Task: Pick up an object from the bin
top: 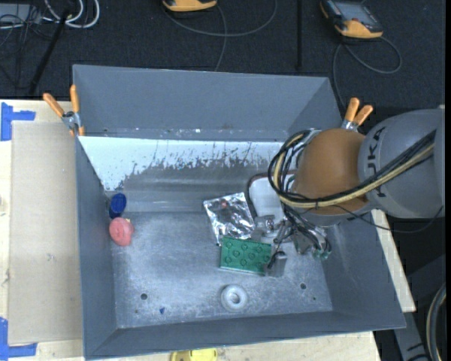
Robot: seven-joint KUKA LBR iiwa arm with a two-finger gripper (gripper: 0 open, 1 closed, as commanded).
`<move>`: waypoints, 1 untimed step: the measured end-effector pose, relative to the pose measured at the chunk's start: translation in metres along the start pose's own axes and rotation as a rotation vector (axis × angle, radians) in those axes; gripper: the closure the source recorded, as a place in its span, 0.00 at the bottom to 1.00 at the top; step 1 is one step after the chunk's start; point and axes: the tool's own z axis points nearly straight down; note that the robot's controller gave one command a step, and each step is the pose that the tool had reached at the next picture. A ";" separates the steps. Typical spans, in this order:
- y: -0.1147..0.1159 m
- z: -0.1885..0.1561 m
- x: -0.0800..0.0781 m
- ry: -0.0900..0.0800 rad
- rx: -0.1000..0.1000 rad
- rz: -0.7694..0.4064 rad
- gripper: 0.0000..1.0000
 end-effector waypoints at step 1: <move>-0.021 -0.142 0.006 -0.009 0.003 -0.017 1.00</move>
Offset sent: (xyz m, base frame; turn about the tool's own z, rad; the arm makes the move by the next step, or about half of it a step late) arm -0.0060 -0.0219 0.1381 -0.0180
